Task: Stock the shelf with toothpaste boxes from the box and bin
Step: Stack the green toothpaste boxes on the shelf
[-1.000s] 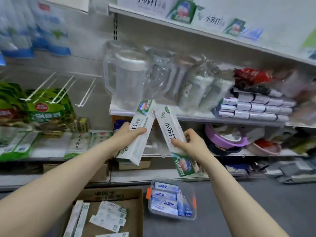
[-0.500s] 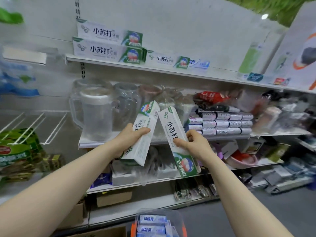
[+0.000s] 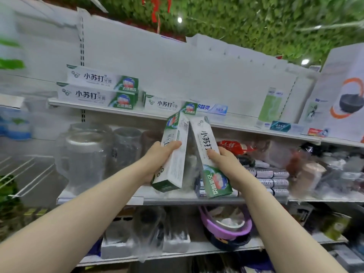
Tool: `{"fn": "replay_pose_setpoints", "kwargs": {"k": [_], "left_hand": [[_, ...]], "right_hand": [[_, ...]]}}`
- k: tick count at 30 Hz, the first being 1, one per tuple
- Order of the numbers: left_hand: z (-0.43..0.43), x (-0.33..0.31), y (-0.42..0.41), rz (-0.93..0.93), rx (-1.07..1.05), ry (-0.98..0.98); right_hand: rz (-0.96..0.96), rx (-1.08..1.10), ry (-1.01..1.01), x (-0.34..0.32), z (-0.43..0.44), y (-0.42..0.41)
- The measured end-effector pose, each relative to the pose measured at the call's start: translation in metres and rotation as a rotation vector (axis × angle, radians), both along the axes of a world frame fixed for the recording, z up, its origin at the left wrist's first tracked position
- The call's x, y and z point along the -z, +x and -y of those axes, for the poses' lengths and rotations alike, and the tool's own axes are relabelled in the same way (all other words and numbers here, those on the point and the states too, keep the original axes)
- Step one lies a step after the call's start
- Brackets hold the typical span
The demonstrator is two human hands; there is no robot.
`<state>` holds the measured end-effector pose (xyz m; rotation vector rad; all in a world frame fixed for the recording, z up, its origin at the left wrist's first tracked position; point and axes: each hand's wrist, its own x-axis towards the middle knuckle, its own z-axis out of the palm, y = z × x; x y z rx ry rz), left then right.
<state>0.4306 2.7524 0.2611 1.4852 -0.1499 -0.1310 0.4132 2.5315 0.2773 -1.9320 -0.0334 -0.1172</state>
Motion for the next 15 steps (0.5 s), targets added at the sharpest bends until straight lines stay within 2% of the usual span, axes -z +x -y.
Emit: {"fn": "replay_pose_setpoints", "kwargs": {"k": [3, 7, 13, 15], "left_hand": [[0.012, -0.014, 0.012, 0.05, -0.053, 0.019], [0.016, -0.034, 0.031, 0.092, -0.096, 0.014], [0.0, -0.066, 0.063, 0.174, -0.08, 0.046], [-0.004, -0.075, 0.07, 0.171, -0.098, 0.024]], "right_hand": [[-0.028, -0.019, 0.102, -0.011, -0.001, 0.016], [0.067, -0.053, -0.002, -0.031, -0.004, 0.035], [0.085, -0.049, 0.01, -0.063, -0.005, 0.067], [0.066, -0.061, 0.091, -0.074, -0.009, 0.075]]}}
